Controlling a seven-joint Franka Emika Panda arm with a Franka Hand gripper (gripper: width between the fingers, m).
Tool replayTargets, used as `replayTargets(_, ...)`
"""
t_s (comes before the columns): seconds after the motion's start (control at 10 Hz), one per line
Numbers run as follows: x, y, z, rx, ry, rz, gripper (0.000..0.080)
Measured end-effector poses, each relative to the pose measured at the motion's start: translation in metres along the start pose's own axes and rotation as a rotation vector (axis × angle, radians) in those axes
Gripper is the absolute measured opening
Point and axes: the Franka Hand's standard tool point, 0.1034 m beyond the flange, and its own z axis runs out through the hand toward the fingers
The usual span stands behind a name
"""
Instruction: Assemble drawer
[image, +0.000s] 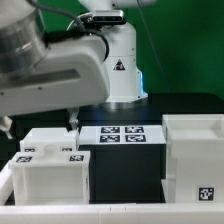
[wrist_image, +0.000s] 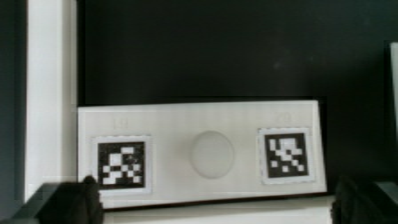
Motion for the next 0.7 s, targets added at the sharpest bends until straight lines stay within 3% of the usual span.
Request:
replayTargets(0.2, -0.009, -0.01, 0.019, 0.027, -0.173, 0.044, 0.0649)
replayTargets(0.4, -0.009, -0.013, 0.019, 0.028, -0.194, 0.039, 0.0649)
replayTargets(0.5, -0.017, -0.015, 0.022, 0.032, -0.212, 0.038, 0.0649)
replayTargets(0.6, -0.033, -0.013, 0.023, 0.054, -0.305, 0.046, 0.0649)
replayTargets(0.7, -0.015, -0.002, 0.022, 0.041, -0.299, 0.05, 0.0649)
